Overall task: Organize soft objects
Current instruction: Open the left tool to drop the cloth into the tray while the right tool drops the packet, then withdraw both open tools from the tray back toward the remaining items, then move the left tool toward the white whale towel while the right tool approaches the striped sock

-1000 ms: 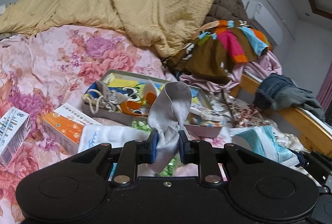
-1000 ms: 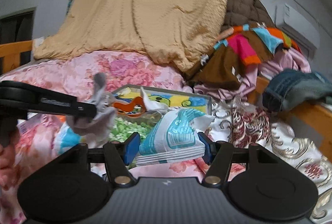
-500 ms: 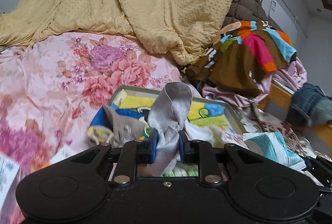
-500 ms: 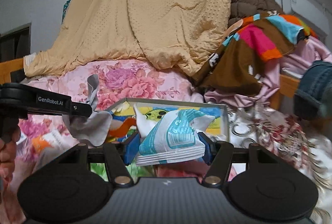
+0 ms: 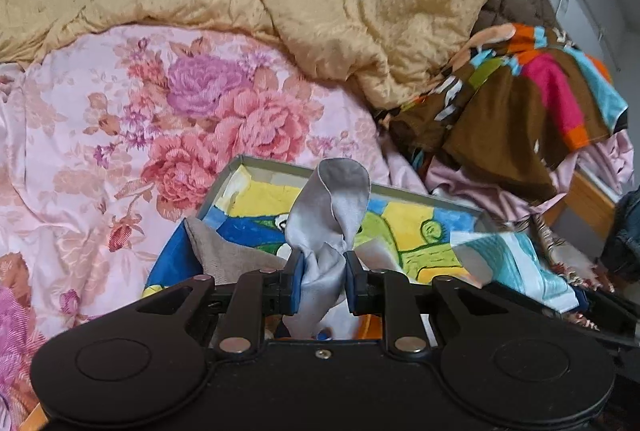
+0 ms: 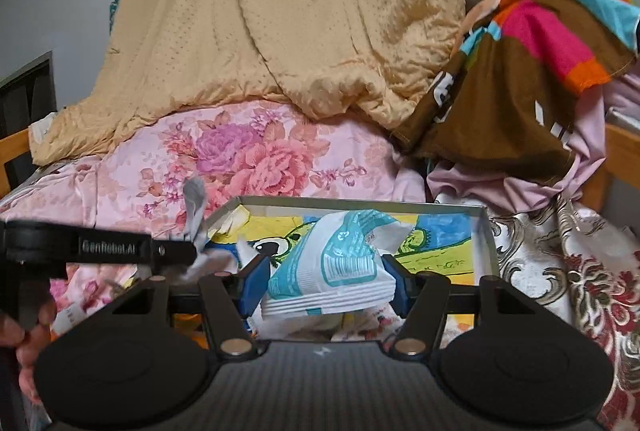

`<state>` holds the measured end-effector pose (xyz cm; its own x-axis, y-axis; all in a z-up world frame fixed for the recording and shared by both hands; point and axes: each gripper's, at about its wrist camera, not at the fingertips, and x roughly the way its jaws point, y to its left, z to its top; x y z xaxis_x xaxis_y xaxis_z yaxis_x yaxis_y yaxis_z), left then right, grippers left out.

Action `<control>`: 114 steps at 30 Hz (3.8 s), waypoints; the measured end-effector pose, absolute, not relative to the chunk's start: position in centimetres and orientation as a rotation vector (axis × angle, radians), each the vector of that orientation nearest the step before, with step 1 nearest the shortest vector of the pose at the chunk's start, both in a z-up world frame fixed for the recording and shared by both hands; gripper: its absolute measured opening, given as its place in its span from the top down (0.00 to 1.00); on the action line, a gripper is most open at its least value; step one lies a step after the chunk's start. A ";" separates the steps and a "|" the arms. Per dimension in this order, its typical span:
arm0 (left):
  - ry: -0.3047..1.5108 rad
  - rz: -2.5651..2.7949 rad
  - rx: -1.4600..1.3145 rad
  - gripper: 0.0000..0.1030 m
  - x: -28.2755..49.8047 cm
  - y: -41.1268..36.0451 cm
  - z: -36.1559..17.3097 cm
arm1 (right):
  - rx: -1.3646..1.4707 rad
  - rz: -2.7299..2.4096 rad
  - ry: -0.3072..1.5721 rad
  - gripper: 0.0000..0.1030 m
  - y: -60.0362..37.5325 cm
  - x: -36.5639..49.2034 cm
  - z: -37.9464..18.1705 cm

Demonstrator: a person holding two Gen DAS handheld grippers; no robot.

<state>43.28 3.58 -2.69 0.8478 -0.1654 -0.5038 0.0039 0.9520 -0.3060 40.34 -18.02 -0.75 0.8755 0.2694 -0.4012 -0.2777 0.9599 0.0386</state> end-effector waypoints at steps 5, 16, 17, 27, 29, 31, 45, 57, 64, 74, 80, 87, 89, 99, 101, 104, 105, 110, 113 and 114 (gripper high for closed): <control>0.601 -0.089 -0.262 0.78 44.4 3.3 -3.5 | -0.027 0.275 0.466 0.37 -17.7 42.0 -1.3; 0.643 -0.089 -0.258 0.71 44.3 2.8 -4.6 | -0.054 0.268 0.513 0.32 -17.5 42.0 -1.9; 0.646 -0.090 -0.258 0.68 44.2 2.8 -4.6 | -0.052 0.267 0.510 0.31 -17.7 41.9 -1.8; 0.642 -0.095 -0.268 0.29 42.6 2.7 -3.2 | -0.042 0.231 0.409 0.14 -19.5 38.8 1.1; 0.625 -0.095 -0.268 0.24 41.8 2.6 -2.5 | -0.043 0.219 0.379 0.10 -20.0 37.8 1.9; 0.603 -0.091 -0.275 0.17 40.8 2.6 -1.8 | -0.035 0.211 0.348 0.06 -20.5 36.7 2.8; 0.435 -0.096 -0.279 0.01 30.9 2.8 4.1 | -0.039 0.221 0.228 0.00 -22.1 26.9 7.8; 0.362 -0.087 -0.216 0.01 21.1 2.5 6.1 | -0.070 0.241 0.178 0.00 -20.5 18.3 8.8; 0.361 -0.068 -0.225 0.01 17.1 3.3 5.5 | -0.048 0.238 0.186 0.00 -20.2 15.0 8.1; 0.370 -0.041 -0.245 0.01 13.4 4.5 4.1 | -0.033 0.229 0.223 0.00 -19.7 12.4 7.0; 0.391 -0.016 -0.257 0.01 12.1 5.2 2.5 | -0.028 0.222 0.267 0.00 -19.6 11.3 5.5; 0.442 0.014 -0.244 0.01 11.8 5.9 1.2 | -0.013 0.214 0.304 0.00 -19.6 10.7 4.1; 0.455 0.023 -0.237 0.01 11.9 5.9 0.9 | -0.012 0.213 0.313 0.00 -19.6 10.6 3.7; 0.503 0.029 -0.172 0.01 12.3 5.3 0.1 | -0.034 0.202 0.409 0.00 -19.4 11.1 1.0; 0.518 0.031 -0.170 0.01 12.4 5.2 -0.2 | -0.043 0.203 0.432 0.00 -19.1 11.3 0.2; 0.534 0.033 -0.171 0.01 12.5 5.2 -0.5 | -0.054 0.206 0.462 0.00 -18.8 11.3 -0.8; 0.540 0.032 -0.172 0.01 12.6 5.2 -0.6 | -0.058 0.208 0.471 0.00 -18.7 11.4 -1.0; 0.577 0.022 -0.160 0.01 12.9 4.8 -1.2 | -0.076 0.225 0.535 0.00 -18.0 11.4 -2.8; 0.600 0.013 -0.143 0.01 13.1 4.5 -1.6 | -0.100 0.235 0.559 0.00 -17.5 11.3 -3.6; 0.605 0.010 -0.138 0.01 13.1 4.5 -1.7 | -0.104 0.237 0.564 0.00 -17.5 11.3 -3.7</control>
